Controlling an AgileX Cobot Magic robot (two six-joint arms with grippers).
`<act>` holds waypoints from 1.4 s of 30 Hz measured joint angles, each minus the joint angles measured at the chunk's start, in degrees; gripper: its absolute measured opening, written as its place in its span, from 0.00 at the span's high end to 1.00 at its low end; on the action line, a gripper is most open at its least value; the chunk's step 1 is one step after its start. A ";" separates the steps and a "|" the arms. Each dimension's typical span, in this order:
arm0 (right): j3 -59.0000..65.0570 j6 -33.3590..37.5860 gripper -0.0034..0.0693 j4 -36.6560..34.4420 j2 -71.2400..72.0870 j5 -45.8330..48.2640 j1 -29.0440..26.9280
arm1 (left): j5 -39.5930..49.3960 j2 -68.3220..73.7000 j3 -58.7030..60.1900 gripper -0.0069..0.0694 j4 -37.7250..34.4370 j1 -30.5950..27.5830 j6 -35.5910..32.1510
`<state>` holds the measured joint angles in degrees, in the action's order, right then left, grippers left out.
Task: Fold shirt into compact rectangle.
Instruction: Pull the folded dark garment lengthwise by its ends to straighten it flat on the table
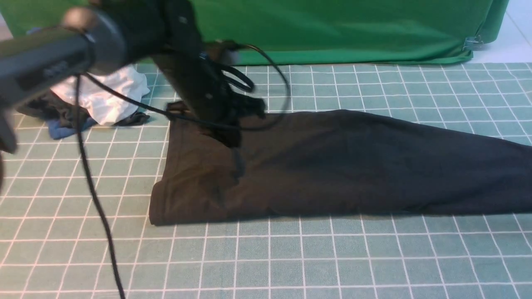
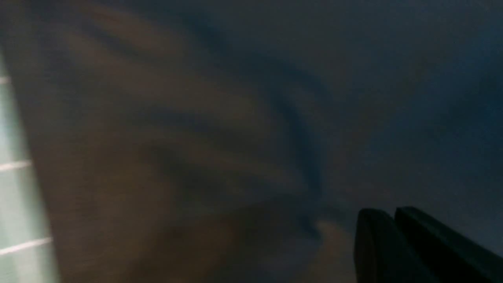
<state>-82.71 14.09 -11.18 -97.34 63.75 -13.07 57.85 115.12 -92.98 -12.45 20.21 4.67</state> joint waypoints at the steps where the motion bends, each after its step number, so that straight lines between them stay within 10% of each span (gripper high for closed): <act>1: 0.00 0.00 0.92 -0.01 0.00 0.00 0.00 | 0.23 0.76 0.00 0.89 -0.02 1.29 -0.36; 22: 7.05 -3.80 0.86 5.69 -0.99 -0.14 -0.67 | -4.23 3.40 9.16 0.89 6.43 1.73 2.57; 29: 8.34 -5.04 0.33 6.39 -7.84 -5.38 -6.81 | -4.28 3.40 9.18 0.89 4.78 1.61 1.23; 33: 8.53 -5.09 0.22 5.84 -12.45 -8.28 -6.88 | -4.35 3.40 9.18 0.89 3.06 1.50 -0.59; 38: 8.53 -4.81 0.31 4.71 -15.80 -10.98 -6.88 | -4.37 3.40 9.18 0.89 2.78 1.50 -0.77; 42: 8.53 -2.62 0.68 4.46 -16.72 -11.18 -6.88 | -4.41 3.40 9.18 0.89 2.59 1.50 -1.60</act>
<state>-74.18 11.47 -6.71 -114.06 52.58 -19.95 53.43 118.52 -83.80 -9.86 21.71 3.07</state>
